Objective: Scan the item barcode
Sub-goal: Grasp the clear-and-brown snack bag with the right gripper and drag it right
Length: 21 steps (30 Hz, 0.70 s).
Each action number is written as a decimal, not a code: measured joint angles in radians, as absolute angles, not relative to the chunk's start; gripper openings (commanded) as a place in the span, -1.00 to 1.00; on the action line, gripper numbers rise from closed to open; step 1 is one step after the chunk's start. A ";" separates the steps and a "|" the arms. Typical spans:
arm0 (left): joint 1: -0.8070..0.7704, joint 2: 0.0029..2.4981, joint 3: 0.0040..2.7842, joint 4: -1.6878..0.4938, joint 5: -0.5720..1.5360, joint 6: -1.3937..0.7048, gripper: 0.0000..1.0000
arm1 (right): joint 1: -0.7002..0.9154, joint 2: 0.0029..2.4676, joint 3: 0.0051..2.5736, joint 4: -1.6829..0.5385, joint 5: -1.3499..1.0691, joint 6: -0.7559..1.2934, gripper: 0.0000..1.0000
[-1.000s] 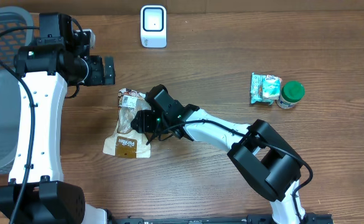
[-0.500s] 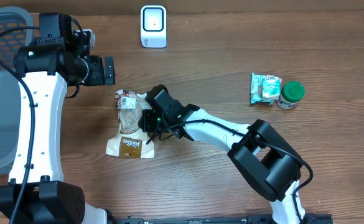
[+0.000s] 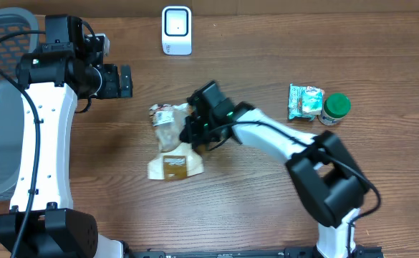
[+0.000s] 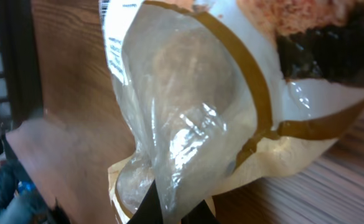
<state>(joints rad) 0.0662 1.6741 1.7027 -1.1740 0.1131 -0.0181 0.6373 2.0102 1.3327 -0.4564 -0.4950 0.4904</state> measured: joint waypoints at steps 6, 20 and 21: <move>0.066 1.674 1.703 -1.174 0.113 -0.019 0.99 | 0.526 1.966 1.341 -0.610 -0.575 0.230 -0.76; 0.066 1.674 1.703 -1.174 0.113 -0.019 0.99 | 0.423 1.966 1.343 -0.640 -0.622 0.175 0.54; 0.066 1.674 1.703 -1.174 0.113 -0.019 0.99 | 0.415 1.966 1.343 -0.640 -0.622 0.182 0.54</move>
